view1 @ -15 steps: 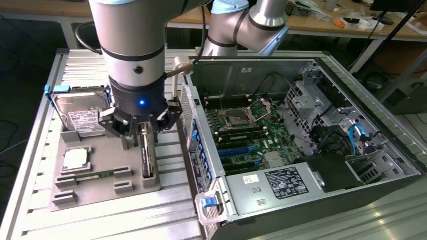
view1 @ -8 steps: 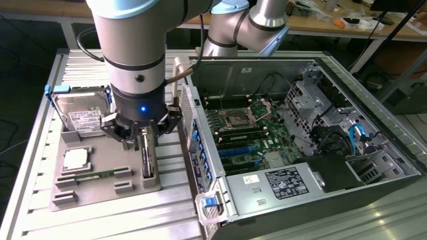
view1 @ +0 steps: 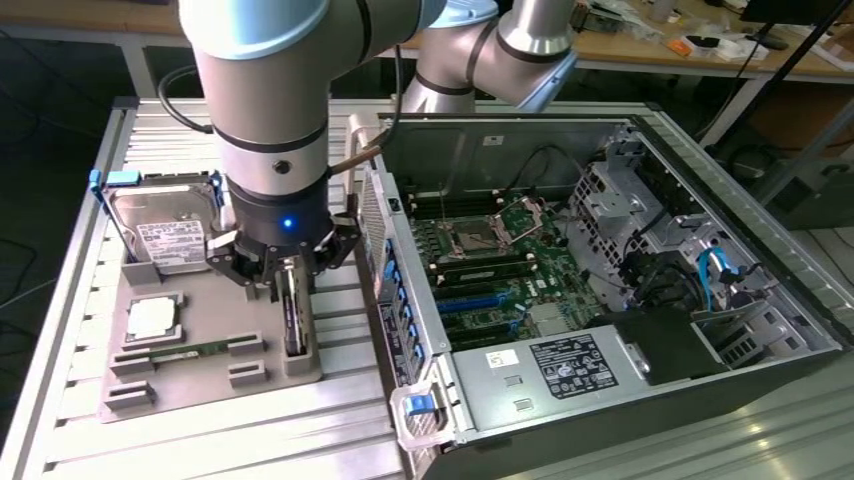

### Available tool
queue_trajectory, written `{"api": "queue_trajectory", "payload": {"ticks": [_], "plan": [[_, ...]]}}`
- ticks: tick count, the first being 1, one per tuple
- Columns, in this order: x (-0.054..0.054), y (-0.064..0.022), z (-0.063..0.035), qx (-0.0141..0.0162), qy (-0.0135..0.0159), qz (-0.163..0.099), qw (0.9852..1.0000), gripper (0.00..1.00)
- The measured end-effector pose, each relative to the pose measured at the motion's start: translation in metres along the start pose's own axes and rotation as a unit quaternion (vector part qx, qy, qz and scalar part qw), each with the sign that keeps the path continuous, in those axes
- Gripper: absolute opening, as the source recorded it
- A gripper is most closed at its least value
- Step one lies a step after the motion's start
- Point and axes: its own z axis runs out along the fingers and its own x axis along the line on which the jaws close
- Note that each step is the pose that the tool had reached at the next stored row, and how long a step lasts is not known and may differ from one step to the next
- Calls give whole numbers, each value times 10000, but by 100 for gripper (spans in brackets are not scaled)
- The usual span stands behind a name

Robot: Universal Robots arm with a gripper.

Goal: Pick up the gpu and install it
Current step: 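Pick up the gpu and move the gpu toward the slot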

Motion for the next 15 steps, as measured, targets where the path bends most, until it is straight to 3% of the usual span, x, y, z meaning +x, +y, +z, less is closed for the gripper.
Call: {"api": "queue_trajectory", "payload": {"ticks": [11, 15], "plan": [[18, 30, 102, 0, 3, -47, 10000, 43], [18, 31, 103, 30, 6, -47, 10000, 43]]}}
